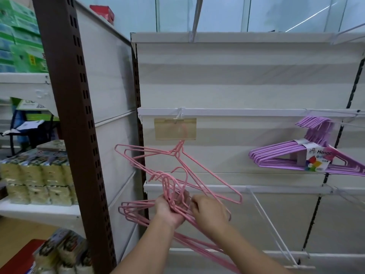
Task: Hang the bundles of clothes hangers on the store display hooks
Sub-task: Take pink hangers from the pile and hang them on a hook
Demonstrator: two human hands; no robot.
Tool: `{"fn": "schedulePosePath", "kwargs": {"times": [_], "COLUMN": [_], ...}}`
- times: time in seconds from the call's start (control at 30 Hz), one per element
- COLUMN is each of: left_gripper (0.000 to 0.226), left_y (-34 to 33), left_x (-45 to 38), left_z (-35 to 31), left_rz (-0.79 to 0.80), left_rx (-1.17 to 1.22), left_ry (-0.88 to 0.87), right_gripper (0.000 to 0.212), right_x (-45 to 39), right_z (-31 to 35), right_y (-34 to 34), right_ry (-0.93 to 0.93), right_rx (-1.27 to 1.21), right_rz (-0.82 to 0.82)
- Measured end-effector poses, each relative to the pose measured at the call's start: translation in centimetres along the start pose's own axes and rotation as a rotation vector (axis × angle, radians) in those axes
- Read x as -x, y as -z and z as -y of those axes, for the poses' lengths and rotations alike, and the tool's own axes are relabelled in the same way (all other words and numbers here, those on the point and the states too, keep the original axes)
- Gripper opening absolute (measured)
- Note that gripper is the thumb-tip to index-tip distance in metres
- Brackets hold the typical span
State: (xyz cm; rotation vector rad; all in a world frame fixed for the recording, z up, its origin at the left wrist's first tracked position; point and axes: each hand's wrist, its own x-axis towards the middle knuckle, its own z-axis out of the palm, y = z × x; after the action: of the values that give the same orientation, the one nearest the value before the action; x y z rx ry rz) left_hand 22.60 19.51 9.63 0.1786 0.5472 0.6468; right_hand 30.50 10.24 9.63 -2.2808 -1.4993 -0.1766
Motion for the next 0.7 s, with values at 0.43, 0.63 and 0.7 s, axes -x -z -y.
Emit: {"fn": "schedulePosePath", "kwargs": {"times": [0.43,0.63,0.7], "left_gripper": [0.044,0.034,0.032], "left_y": [-0.6,0.6,1.1], "left_x": [1.7,1.2,0.9], "left_z": [1.7,1.6,1.8], "left_rz": [-0.014,-0.177,-0.199], "left_rx": [0.019,0.047,0.022], "left_ry": [-0.024,0.023,0.037], "right_gripper": [0.024,0.023,0.020], "right_x": [-0.4,-1.0,-1.3], "right_z": [-2.7,-2.5,-2.5], "right_y": [-0.7,2.2,3.2], "right_ry": [-0.361,-0.275,-0.254], "right_rx": [-0.502,-0.691,-0.745], "right_rz": [-0.044,-0.355,-0.381]}}
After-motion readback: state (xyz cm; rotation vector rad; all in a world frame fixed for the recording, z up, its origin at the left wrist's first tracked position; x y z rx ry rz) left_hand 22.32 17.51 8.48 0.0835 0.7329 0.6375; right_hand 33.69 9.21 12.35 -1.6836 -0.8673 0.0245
